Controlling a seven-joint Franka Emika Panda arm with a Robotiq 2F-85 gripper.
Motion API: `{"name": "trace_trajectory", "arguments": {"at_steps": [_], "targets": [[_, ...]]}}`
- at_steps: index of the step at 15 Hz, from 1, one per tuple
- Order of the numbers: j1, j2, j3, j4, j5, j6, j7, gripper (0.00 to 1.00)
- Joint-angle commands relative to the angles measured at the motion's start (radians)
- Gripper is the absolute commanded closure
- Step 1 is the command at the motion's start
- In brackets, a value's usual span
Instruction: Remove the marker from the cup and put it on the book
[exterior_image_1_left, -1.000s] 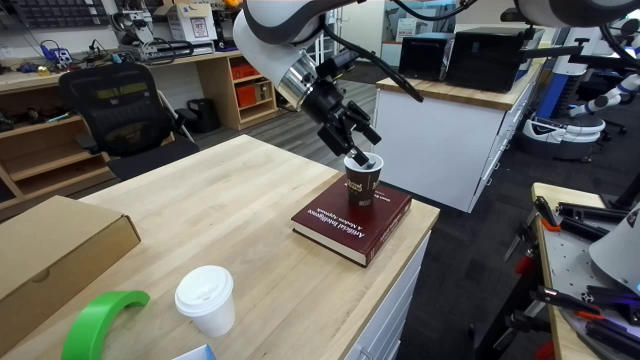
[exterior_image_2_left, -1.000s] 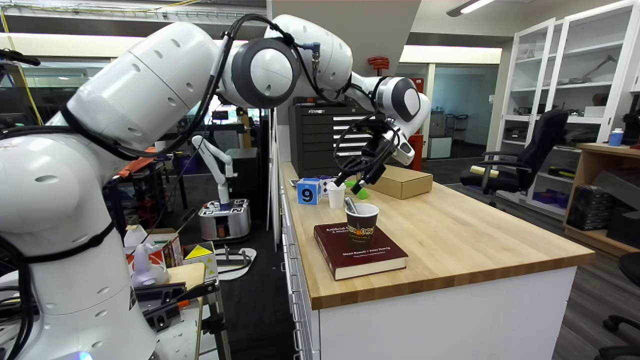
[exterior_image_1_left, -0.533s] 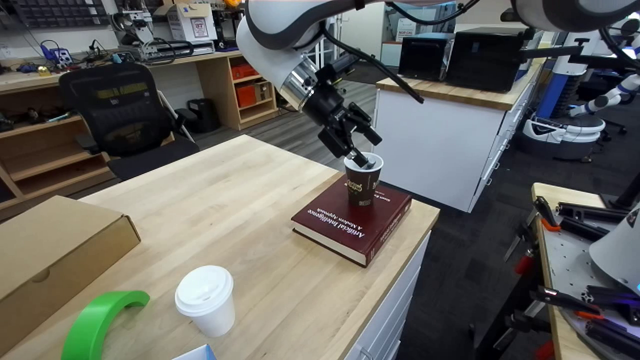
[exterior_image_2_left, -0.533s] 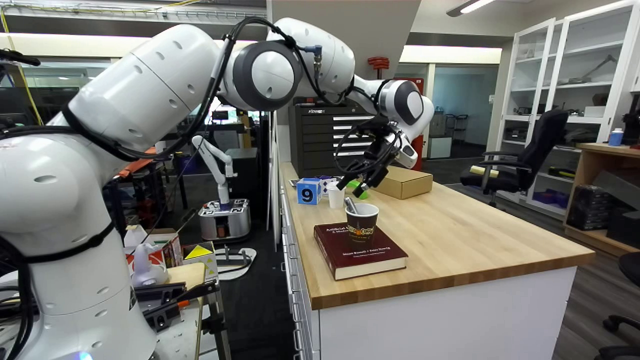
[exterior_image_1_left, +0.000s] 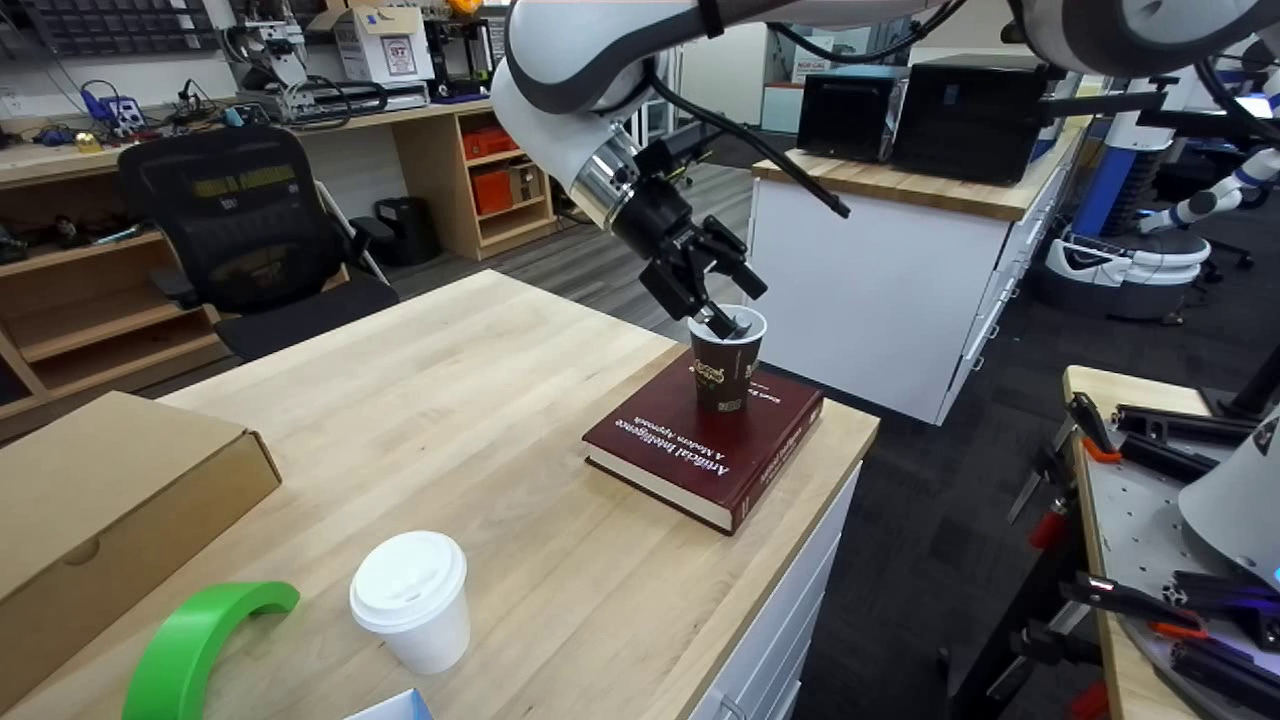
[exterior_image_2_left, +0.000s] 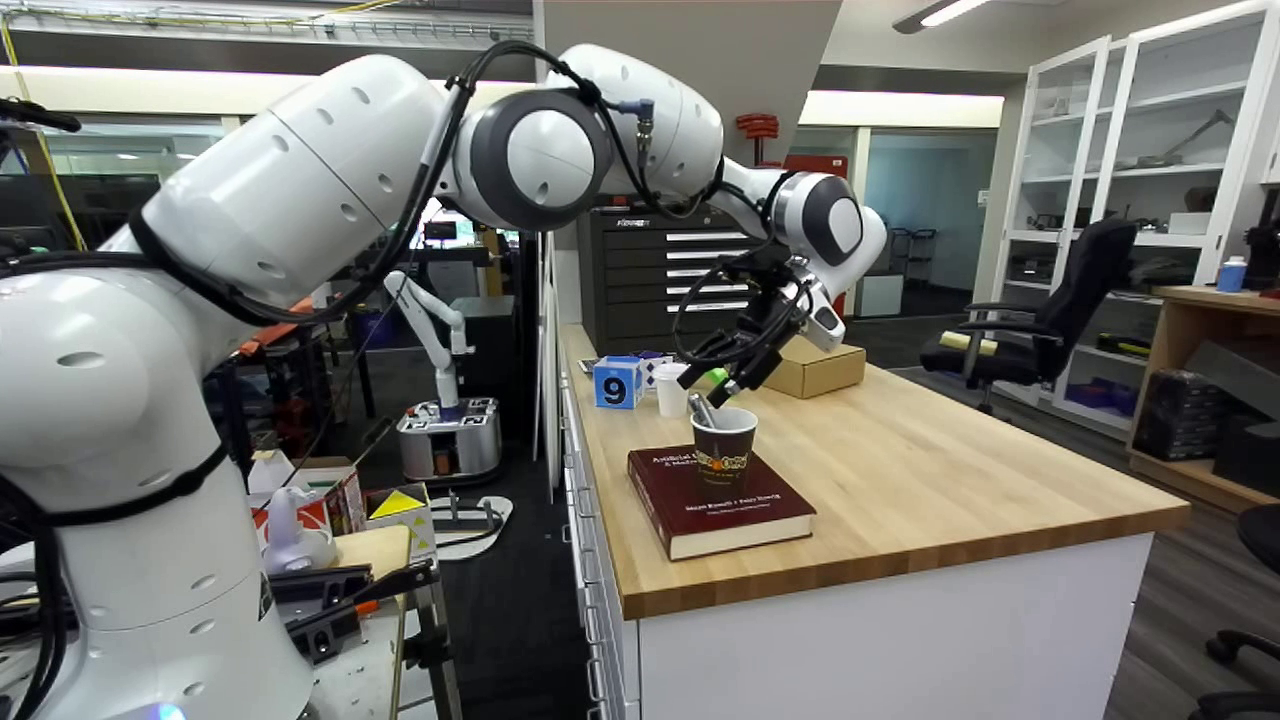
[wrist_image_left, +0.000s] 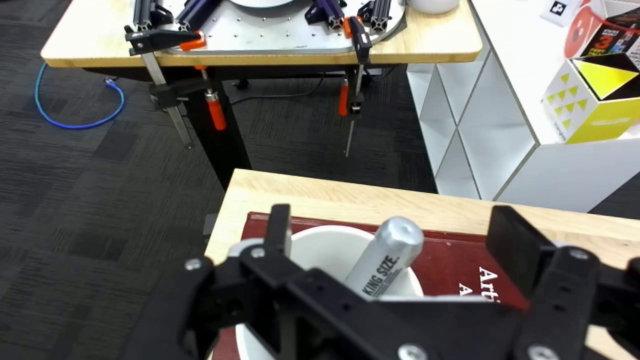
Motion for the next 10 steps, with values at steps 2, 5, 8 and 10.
{"name": "trace_trajectory", "arguments": {"at_steps": [2,5,8,10], "targets": [[-0.016,0.032,-0.001,0.032,0.047,-0.009,0.037,0.00],[-0.016,0.042,-0.001,0.034,0.053,-0.008,0.036,0.00],[-0.014,0.035,-0.004,0.032,0.051,0.003,0.038,0.33],[-0.014,0.030,-0.005,0.033,0.048,0.007,0.037,0.47]]}}
